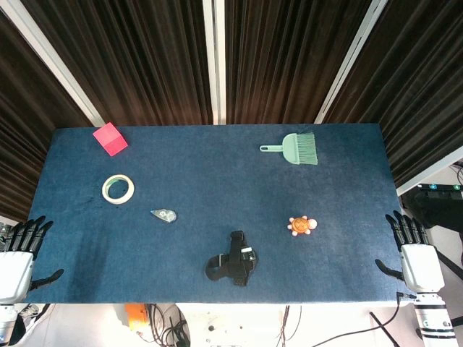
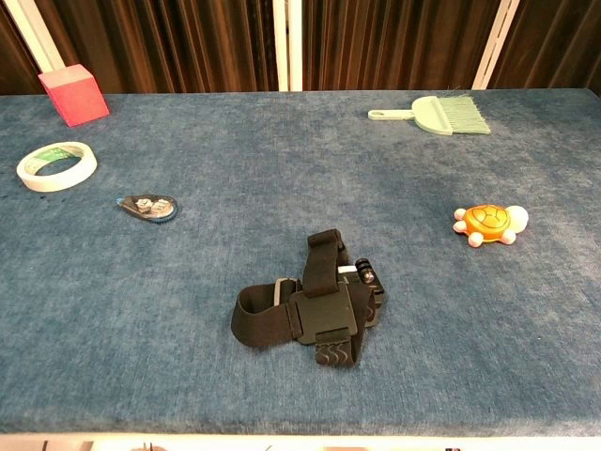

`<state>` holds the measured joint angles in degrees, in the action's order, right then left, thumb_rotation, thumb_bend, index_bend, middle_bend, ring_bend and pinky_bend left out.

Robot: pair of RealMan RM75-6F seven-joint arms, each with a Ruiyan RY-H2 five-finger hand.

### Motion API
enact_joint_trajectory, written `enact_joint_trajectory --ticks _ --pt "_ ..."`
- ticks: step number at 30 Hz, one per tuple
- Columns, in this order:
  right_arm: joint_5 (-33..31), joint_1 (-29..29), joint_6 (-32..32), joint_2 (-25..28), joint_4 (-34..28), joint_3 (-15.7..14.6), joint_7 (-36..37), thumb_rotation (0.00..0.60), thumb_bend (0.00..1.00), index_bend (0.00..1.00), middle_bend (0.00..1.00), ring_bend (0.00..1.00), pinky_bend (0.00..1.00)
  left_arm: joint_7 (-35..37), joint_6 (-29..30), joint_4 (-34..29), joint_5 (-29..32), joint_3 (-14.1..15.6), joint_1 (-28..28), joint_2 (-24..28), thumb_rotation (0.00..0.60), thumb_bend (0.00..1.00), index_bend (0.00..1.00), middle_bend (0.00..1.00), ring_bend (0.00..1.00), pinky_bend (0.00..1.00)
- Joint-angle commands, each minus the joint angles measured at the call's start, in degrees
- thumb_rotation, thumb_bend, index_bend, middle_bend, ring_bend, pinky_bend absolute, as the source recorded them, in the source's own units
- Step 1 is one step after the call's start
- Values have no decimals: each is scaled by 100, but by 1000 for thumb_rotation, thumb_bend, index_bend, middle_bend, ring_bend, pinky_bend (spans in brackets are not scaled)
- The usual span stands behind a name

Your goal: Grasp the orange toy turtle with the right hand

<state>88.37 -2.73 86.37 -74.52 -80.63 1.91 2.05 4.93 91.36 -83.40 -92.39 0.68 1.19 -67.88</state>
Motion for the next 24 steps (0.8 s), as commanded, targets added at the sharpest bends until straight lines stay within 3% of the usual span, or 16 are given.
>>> enact_joint_trajectory --ticks 1,12,19,24 --pt "5 1 -6 -3 -2 -10 -11 600 69 0 0 0 0 -1 8 10 3 -3 -4 -5 600 0 84 4 0 16" --pt "57 -175 -229 76 -194 8 -230 600 69 0 0 0 0 65 74 27 23 -7 -51 3 600 0 84 4 0 16" --pt "21 -717 -976 283 -788 135 -1127 600 68 0 55 0 0 147 -22 99 30 -11 4 -30 600 0 84 4 0 16" --pt "-293 -1196 -1639 96 -1104 337 -1908 600 83 0 103 0 0 178 -39 126 -2 -13 37 -37 600 0 84 4 0 16"
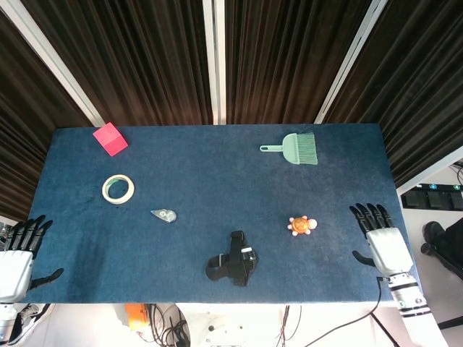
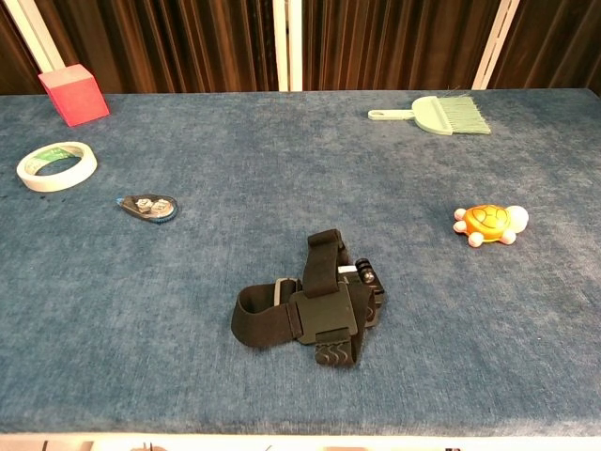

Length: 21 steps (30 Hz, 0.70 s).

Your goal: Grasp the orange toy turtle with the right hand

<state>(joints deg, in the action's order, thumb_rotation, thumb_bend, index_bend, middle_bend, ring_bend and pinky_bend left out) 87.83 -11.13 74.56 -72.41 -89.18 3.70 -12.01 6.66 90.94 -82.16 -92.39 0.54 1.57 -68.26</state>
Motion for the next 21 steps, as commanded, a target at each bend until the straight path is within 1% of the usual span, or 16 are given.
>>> enact_joint_trajectory --ticks 1,4,9,13,16,21 --pt "-322 -434 -576 -172 -286 188 -626 600 96 3 110 0 0 13 7 8 3 3 -5 1 600 0 84 3 0 16" --pt "-612 -688 -915 -379 -381 286 -1074 600 147 29 132 0 0 60 -15 42 47 27 -35 7 600 0 84 3 0 16" --pt "-861 -954 -1076 -742 -314 424 -1395 600 230 105 178 0 0 138 -7 104 90 32 -66 11 600 0 85 4 0 16" --pt "-935 -1121 -1165 -946 -176 437 -1558 600 265 157 221 0 0 185 -17 112 92 32 -63 18 600 0 84 4 0 16" --pt "-1091 -1209 -1252 -1048 -46 421 -1730 600 272 182 233 0 0 193 -16 133 78 30 -53 21 600 0 84 4 0 16" --pt "-1292 -1251 -1326 -1156 99 349 -1781 600 274 185 233 0 0 236 -32 189 104 36 -64 7 600 0 84 4 0 16"
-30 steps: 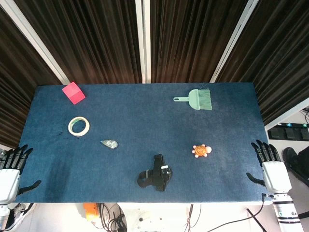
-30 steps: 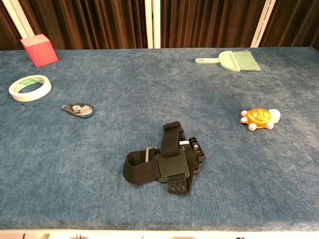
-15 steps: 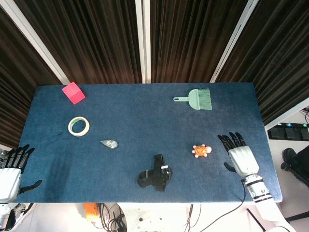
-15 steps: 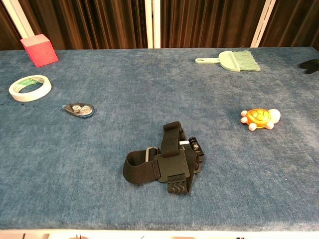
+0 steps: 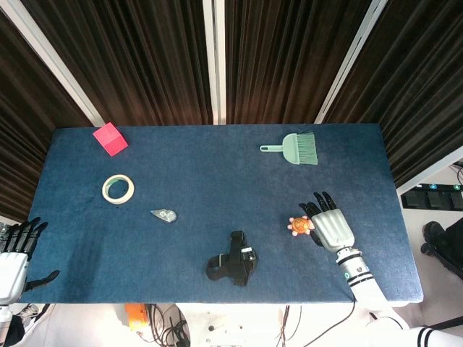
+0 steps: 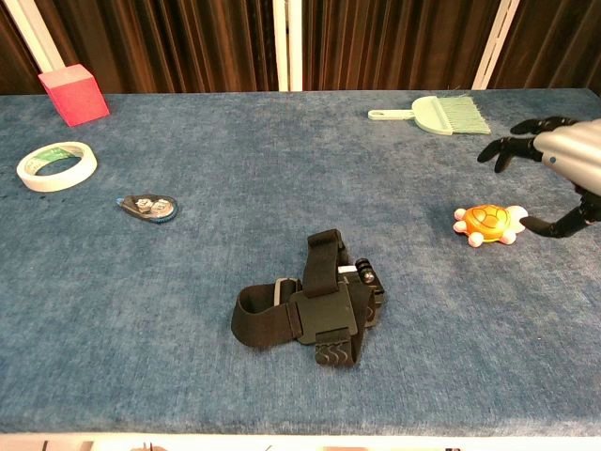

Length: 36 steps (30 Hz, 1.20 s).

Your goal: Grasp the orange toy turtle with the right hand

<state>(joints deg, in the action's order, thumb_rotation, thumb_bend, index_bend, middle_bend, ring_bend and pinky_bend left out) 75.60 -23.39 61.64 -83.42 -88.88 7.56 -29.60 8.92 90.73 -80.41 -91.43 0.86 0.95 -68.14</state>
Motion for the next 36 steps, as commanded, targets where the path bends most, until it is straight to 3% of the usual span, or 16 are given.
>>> enact_joint_trajectory --ticks 1,22,27,36 --pt "-89 -31 -38 -78 101 -50 -19 600 274 187 233 0 0 16 -21 26 13 8 -3 -10 600 0 84 4 0 16" --pt "-48 -270 90 -724 803 -147 209 600 327 374 356 1 0 167 -107 210 84 3 8 -74 600 0 84 4 0 15" --pt "259 -293 373 -1030 1257 -190 326 600 327 631 593 129 0 206 -117 251 89 8 5 -92 600 0 84 4 0 15" --pt "783 -342 787 -1516 2098 -286 817 600 430 994 886 394 0 261 -96 296 99 5 -12 -103 600 0 84 3 0 16"
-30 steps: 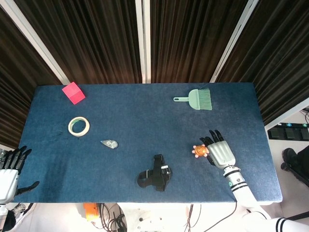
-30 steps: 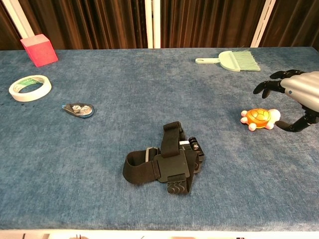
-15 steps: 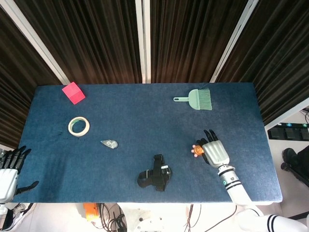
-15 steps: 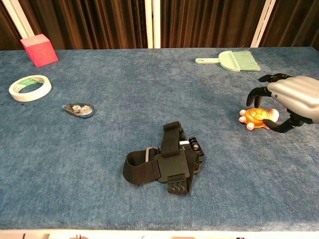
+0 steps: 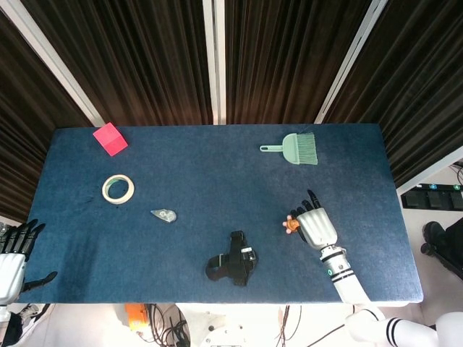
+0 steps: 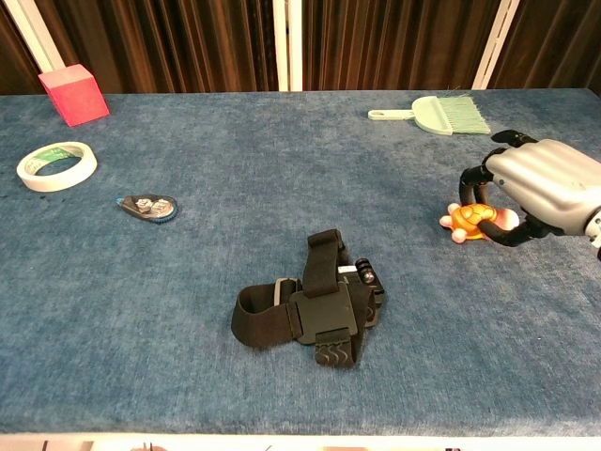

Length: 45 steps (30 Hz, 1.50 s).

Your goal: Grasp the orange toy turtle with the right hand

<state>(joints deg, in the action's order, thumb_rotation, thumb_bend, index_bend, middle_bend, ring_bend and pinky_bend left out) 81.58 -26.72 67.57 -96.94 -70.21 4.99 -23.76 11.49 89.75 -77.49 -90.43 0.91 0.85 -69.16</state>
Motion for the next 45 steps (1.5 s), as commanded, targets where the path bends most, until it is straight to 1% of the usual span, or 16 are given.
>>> enact_joint_trajectory --ticks 1,4,6,8,11,13,14,15,18,22,26,33,35,38,40,45 --pt "230 -6 242 -197 304 -37 298 600 443 1000 919 426 0 6 3 6 -2 0 -2 -1 600 0 84 4 0 15" --pt "309 18 344 -239 445 -52 471 600 445 1000 972 470 0 11 5 9 -9 0 1 -3 600 0 84 4 0 15" --pt "317 21 309 -180 431 -76 498 600 409 961 937 449 0 8 9 6 -13 -4 4 -3 600 0 84 3 0 16" --pt "316 15 234 -69 352 -107 496 600 352 823 814 362 0 2 8 -1 -18 -5 8 -5 600 0 84 4 0 16" --pt "136 4 -43 145 109 -126 247 600 324 442 508 146 0 -16 -2 -12 -25 -2 16 -9 600 0 84 4 0 16" --pt "23 -14 -184 268 -82 -111 97 600 311 249 330 34 0 -23 -1 -21 -28 0 15 -11 600 0 84 4 0 16" --pt "-28 -22 -240 333 -193 -104 32 600 301 185 263 5 0 -30 -1 -26 -28 0 16 -10 600 0 84 4 0 16" --pt "-58 -23 -266 373 -268 -99 -3 600 295 160 233 0 0 -36 -2 -31 -27 0 16 -9 600 0 84 4 0 16" --pt "-158 -17 -326 483 -477 -81 -87 600 285 139 204 0 0 -55 -13 -52 -24 0 20 2 600 0 84 4 0 15" --pt "-212 5 -307 586 -629 -70 -155 600 285 136 208 0 0 -75 -25 -75 -40 -2 39 9 600 0 84 4 0 15" --pt "-227 31 -267 641 -695 -76 -156 600 286 136 242 0 0 -84 -46 -84 -38 -3 52 8 600 0 84 4 0 16" --pt "-264 -12 -339 503 -563 -75 -138 600 292 275 346 0 0 -76 -78 -71 -11 5 50 -7 600 0 84 4 0 16" --pt "-214 -26 -284 411 -482 -64 -109 600 303 339 375 0 0 -70 -74 -65 0 3 45 -2 600 0 84 4 0 16" --pt "-91 -18 -69 222 -295 -21 -2 600 326 526 459 26 0 -55 -73 -55 12 2 38 7 600 0 84 4 0 16" --pt "-23 -20 24 122 -151 -17 6 600 335 666 558 77 0 -40 -76 -45 17 3 35 4 600 0 84 4 0 16" --pt "130 -2 280 -104 131 9 134 600 386 916 731 205 0 2 -81 -5 15 13 30 -24 600 0 84 3 0 16"
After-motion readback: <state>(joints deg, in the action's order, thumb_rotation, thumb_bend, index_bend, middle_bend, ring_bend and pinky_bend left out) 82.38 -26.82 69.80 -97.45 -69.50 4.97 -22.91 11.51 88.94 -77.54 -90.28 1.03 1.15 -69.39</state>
